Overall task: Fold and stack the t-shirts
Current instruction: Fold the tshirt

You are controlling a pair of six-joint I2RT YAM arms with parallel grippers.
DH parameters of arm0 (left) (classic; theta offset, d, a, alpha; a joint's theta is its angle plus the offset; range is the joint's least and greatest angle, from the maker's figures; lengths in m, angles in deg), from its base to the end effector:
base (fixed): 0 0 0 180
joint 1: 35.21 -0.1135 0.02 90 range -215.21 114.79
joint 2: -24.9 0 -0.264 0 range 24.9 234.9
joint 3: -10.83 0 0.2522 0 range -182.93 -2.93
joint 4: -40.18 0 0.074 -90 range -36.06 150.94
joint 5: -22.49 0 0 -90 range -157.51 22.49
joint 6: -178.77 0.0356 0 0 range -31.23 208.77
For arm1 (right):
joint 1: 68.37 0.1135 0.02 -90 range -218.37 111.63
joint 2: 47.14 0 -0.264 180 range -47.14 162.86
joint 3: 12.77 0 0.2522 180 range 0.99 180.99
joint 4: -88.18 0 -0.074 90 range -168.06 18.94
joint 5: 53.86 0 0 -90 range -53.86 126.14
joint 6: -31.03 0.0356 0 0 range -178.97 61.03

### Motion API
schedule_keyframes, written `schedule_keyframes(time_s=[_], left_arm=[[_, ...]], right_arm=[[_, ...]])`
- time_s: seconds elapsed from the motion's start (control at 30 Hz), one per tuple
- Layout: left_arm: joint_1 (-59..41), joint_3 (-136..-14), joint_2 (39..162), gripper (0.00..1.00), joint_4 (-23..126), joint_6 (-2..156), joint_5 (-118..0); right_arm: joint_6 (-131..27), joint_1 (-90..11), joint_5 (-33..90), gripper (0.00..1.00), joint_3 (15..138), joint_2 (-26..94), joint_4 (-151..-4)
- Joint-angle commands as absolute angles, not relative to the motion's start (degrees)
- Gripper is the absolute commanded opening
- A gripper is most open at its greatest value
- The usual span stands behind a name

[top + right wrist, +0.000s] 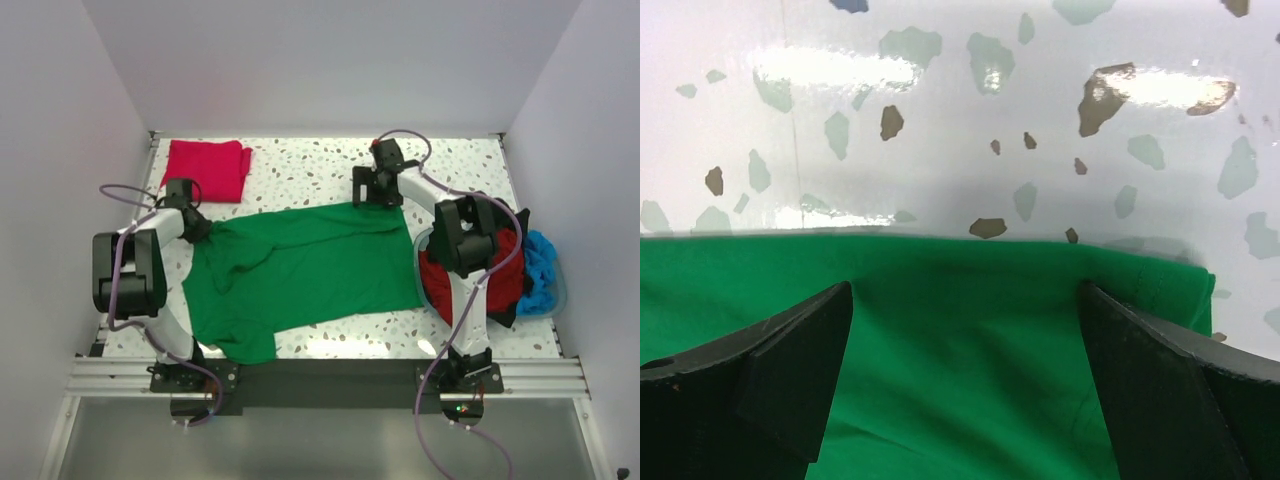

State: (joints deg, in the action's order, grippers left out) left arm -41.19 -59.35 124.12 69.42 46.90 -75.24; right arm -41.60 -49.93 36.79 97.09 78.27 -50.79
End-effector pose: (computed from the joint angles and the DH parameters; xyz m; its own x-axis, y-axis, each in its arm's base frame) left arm 0.3379 0.0402 0.1587 -0.5141 -0.7189 -0.4679 -0.6939 0.6692 -0.2657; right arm 0.4520 0.1503 0.1696 -0.8483 0.0318 -0.5285 -0.0598 0.9860 0.1554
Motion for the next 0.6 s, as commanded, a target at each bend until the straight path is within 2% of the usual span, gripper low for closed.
schedule_keyframes(time_s=[0.0,0.17,0.23,0.27,0.3,0.37,0.4,0.47,0.57], left_arm=[[-42.6,-59.79,120.44,0.14,73.44,43.87,-83.13],[-43.12,-59.97,118.15,0.18,76.79,42.28,-87.02],[-43.39,-60.67,118.33,0.24,77.66,41.84,-87.9],[-43.47,-61.19,119.11,0.3,77.75,42.27,-87.38],[-43.47,-62.24,119.47,0.49,77.67,43.49,-85.81],[-43.47,-63.13,120.09,0.6,77.67,44.38,-84.13],[-43.47,-63.74,120.0,0.78,78.45,44.91,-83.43],[-43.47,-63.66,118.07,1.0,78.9,44.91,-83.16],[-43.47,-63.4,113.59,1.0,80.74,44.91,-83.33]], right_arm=[[-39.81,-52.2,39.31,0.99,97.23,80.48,-50.2],[-40.24,-52.46,39.57,0.99,97.58,80.57,-50.72],[-40.95,-52.46,38.96,0.99,98.02,80.57,-51.25],[-41.12,-52.46,38.78,0.99,98.63,80.57,-51.34],[-41.73,-52.46,38.08,0.99,98.99,80.48,-51.51],[-42.61,-52.46,37.72,0.99,100.47,79.96,-51.6],[-43.75,-52.46,37.64,0.99,101.35,79.87,-51.0],[-44.99,-52.46,37.9,0.99,104.24,79.34,-49.59],[-47.45,-52.37,38.87,0.99,106.37,77.15,-47.65]])
